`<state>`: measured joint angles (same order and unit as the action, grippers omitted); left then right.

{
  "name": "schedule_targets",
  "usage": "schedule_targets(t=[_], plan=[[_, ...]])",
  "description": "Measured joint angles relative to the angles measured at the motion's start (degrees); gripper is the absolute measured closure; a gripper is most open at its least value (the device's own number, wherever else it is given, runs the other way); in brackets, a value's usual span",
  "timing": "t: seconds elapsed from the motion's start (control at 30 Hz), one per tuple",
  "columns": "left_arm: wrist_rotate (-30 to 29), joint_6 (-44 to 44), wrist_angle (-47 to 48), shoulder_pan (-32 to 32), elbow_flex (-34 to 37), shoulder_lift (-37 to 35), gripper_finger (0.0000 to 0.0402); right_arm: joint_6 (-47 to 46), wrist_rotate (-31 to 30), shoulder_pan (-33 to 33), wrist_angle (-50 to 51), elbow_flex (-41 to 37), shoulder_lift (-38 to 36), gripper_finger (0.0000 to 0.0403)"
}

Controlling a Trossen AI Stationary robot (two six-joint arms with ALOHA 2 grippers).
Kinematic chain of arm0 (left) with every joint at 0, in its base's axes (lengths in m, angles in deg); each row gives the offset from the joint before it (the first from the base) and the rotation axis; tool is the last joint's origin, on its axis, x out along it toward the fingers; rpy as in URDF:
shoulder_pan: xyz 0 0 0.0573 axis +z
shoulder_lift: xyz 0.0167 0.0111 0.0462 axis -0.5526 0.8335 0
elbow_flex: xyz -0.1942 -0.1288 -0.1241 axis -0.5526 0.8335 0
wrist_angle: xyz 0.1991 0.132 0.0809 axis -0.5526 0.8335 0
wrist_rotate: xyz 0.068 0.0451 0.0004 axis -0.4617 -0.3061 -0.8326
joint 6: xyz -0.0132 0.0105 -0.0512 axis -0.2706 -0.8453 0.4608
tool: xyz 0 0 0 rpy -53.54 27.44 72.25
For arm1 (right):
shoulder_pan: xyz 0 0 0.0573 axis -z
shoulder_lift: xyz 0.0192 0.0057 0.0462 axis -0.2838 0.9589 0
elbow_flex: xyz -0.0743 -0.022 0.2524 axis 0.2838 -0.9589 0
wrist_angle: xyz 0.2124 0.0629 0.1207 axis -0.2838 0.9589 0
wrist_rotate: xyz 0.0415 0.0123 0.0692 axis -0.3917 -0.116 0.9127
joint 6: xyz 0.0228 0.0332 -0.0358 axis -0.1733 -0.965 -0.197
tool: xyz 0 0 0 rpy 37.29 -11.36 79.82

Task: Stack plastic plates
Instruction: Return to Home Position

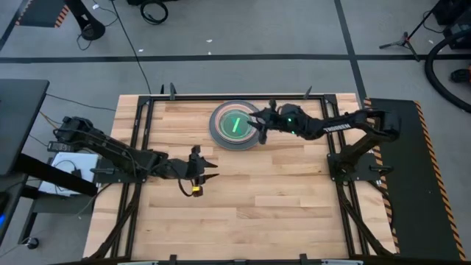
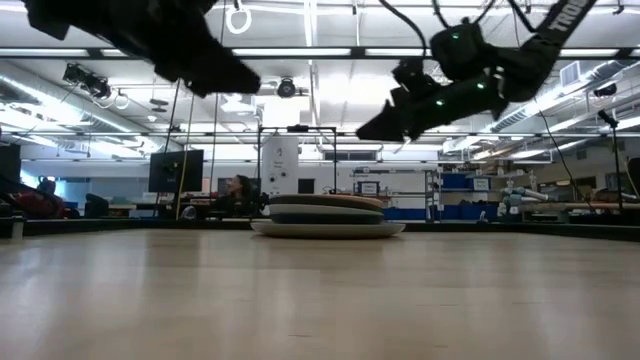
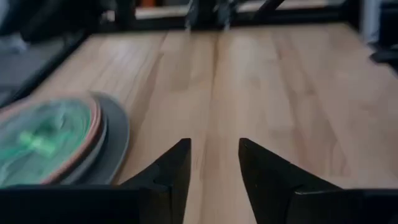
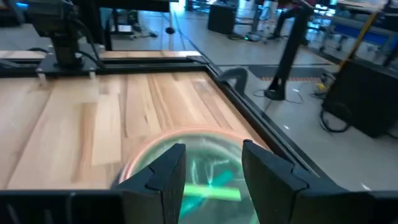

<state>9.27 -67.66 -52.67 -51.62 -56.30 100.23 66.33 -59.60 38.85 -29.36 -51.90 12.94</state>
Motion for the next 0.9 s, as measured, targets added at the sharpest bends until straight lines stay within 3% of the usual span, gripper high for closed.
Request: schedule_targets(t=[0.3, 0.43, 0.67, 0.9], plan=[[2.0, -2.5, -3.8, 2.7, 0.8, 0.1, 0.0345, -4.4, -0.9, 0.6, -2.9, -9.0, -6.5, 0.0239], [-0.8, -3.4, -7.4, 3.7, 0.8, 0.1, 0.0389, -5.1, -0.4, 0.7, -2.7, -9.7, -8.8, 0.0239], [-16.3, -11.6, -9.9, 3.6, 0.7, 0.1, 0.0380, -5.1, -0.1, 0.2, -0.8, -9.7, -12.4, 0.0239], [-17.1, -25.0, -10.0, 3.8, 0.7, 0.1, 0.0379, -3.7, 0.6, -0.6, 0.6, -9.7, -14.7, 0.0239]])
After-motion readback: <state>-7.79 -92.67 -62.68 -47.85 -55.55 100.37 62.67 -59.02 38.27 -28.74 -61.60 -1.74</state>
